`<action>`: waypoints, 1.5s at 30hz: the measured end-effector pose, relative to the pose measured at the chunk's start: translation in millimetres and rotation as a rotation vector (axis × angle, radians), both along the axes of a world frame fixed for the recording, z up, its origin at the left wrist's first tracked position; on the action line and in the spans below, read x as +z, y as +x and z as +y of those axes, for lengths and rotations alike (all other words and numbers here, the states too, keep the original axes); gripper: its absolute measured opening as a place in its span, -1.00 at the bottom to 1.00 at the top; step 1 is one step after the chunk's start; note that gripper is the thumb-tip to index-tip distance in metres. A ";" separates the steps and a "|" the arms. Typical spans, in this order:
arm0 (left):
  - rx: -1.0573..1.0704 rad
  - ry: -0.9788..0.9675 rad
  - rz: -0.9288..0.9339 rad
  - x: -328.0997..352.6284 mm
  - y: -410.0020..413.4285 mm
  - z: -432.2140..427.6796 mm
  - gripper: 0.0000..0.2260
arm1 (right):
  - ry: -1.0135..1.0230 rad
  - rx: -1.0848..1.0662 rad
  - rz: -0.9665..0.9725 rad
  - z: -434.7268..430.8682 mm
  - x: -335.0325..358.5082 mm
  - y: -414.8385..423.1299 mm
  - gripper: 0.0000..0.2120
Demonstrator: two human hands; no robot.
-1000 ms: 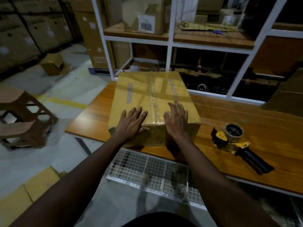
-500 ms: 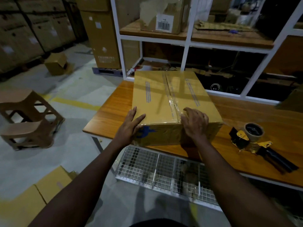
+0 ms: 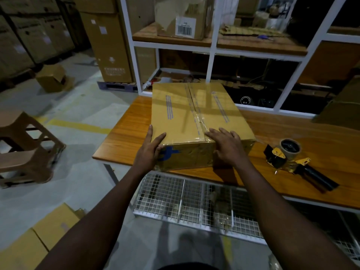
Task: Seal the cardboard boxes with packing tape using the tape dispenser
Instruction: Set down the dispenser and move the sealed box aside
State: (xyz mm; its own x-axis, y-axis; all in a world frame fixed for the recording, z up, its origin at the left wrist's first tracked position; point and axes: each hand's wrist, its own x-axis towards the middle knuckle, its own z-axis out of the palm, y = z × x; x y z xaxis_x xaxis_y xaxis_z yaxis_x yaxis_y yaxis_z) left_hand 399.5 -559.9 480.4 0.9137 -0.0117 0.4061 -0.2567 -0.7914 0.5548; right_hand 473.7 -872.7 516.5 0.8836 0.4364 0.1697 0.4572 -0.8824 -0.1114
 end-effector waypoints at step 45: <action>0.376 0.041 -0.085 -32.0 -7.0 -62.1 -0.25 | 0.612 -0.505 0.171 -40.1 -32.2 -2.6 -0.06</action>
State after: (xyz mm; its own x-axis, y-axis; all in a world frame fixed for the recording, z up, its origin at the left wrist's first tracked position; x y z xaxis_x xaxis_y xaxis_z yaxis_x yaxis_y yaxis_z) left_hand 392.6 -622.0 448.3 0.8205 0.3002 0.4865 0.0125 -0.8602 0.5098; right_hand 471.1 -912.7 484.3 0.9845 -0.1484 0.0935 -0.0472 -0.7375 -0.6737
